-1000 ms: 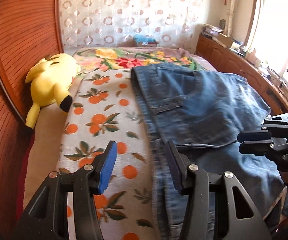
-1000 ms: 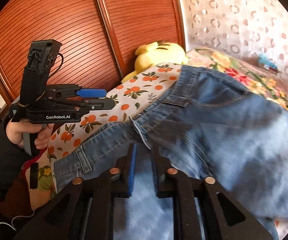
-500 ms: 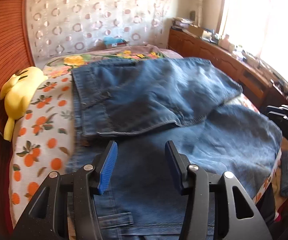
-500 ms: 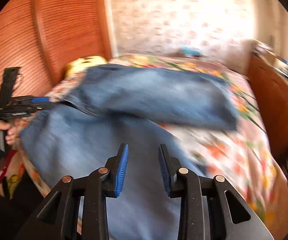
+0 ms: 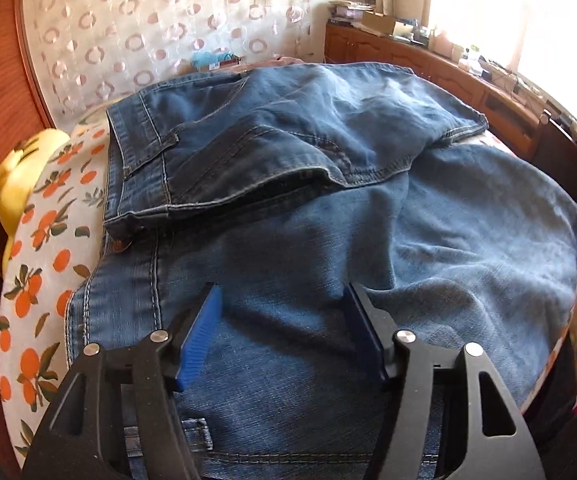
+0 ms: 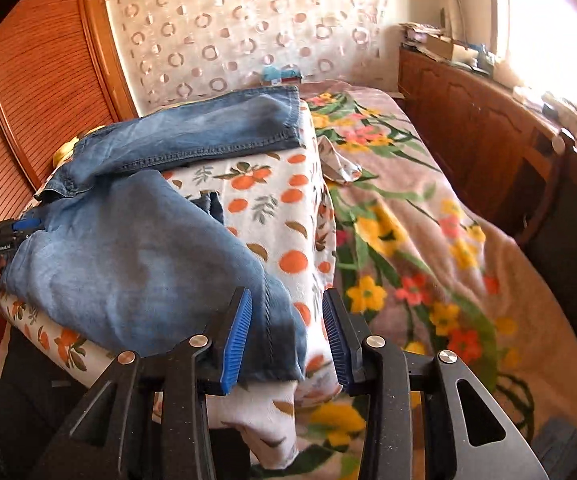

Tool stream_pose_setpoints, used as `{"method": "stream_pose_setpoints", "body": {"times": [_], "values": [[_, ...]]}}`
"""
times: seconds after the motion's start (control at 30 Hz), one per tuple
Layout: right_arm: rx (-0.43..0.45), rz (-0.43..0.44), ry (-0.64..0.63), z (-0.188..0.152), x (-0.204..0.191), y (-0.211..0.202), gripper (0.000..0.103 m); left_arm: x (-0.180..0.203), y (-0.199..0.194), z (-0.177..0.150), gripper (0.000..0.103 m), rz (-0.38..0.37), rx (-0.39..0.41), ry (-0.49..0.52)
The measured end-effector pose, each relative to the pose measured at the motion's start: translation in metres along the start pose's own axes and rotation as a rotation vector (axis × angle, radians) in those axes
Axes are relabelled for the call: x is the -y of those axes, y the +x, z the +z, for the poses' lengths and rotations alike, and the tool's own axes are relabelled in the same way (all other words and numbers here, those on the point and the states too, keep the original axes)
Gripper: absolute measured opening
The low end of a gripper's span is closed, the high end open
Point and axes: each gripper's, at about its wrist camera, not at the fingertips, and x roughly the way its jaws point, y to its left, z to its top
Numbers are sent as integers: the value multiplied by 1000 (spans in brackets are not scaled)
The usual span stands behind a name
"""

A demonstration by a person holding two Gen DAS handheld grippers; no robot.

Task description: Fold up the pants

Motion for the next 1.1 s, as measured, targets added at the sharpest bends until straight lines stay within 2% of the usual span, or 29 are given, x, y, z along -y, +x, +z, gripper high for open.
{"method": "stream_pose_setpoints", "body": {"times": [0.2,0.5,0.57,0.6,0.67,0.8,0.97,1.03,1.1], "values": [[-32,14,27,-3,16,2,41,-3,1,-3,70,-3,28,1],[-38,97,96,3,26,14,41,-3,2,-2,71,-7,34,-3],[-23,119,76,9,21,18,21,-4,2,-2,71,-10,39,-9],[-19,121,56,15,17,20,9,-4,2,-3,71,-13,41,-13],[4,137,37,33,12,23,5,-6,1,-4,71,-23,49,-27],[90,150,-9,82,-2,19,5,-11,-1,-6,71,-41,61,-54],[250,212,-62,155,-37,-12,4,-13,-1,-7,71,-47,65,-64],[291,248,-88,172,-54,-29,4,-14,-1,-7,71,-51,67,-68],[307,256,-122,173,-64,-41,4,-14,-2,-8,71,-52,70,-73]]}}
